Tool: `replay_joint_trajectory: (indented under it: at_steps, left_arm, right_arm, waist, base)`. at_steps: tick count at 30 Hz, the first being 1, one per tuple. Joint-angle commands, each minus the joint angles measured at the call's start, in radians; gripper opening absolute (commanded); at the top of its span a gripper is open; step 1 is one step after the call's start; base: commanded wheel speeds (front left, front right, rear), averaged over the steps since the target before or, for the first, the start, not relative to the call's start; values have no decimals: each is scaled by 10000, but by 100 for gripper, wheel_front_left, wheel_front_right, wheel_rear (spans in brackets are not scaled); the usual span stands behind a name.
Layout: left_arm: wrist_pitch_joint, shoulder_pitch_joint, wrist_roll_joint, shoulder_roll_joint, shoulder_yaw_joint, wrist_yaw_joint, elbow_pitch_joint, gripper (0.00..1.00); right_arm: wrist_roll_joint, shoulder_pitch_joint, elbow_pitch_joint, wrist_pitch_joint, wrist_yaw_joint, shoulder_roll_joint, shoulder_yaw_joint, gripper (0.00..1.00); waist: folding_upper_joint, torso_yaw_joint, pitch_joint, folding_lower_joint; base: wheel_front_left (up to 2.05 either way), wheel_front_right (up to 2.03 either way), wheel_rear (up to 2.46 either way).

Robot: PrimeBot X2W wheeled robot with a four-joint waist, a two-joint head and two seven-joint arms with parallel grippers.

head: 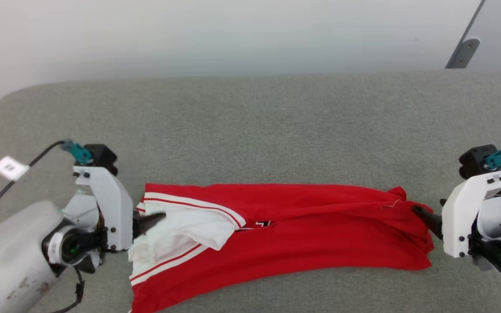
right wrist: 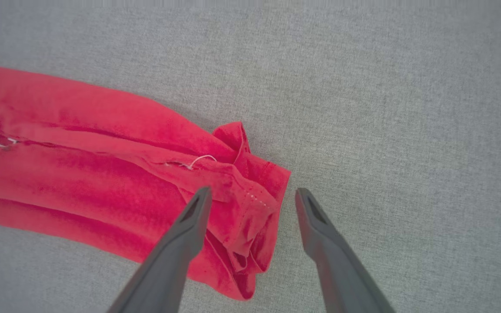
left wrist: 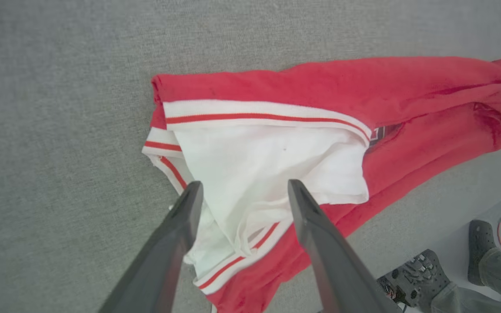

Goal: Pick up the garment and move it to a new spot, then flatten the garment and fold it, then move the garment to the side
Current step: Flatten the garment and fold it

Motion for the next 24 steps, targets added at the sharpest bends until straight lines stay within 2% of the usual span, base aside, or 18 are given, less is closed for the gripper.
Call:
replay_joint_trajectory:
  at_steps: [1,5,16,20,24]
  left_arm:
    - [-525,211,246,101,126,-95,-122,100]
    - [-2231,603,756,381,432,-162,-392,100]
    - [-6945,2049,1898,1089,1326,692,-636,100]
    - [-7530,2645,2373,1162,1890,1043,-691,100]
    - [-7574,3499,3470,792,3677,1379,-874,100]
  right_arm:
    - [-37,212,-17,-3,-20,-1,-107,100]
    - [-174,242,14,92,-20,17,-587,100]
    - [-485,621,139,1077,-20,316,-1817,100]
    - [-590,804,139,1451,-20,464,-2177,100]
    - [-792,969,233,1662,-19,595,-2565,100]
  waist:
    - [0,92,-99,0]
    - [0,207,-199,0]
    - [0,531,-333,0]
    - [0,677,-341,0]
    - [0,856,-295,0]
  base:
    - [0,0,0]
    - [0,0,0]
    - [0,0,0]
    - [0,0,0]
    - [0,0,0]
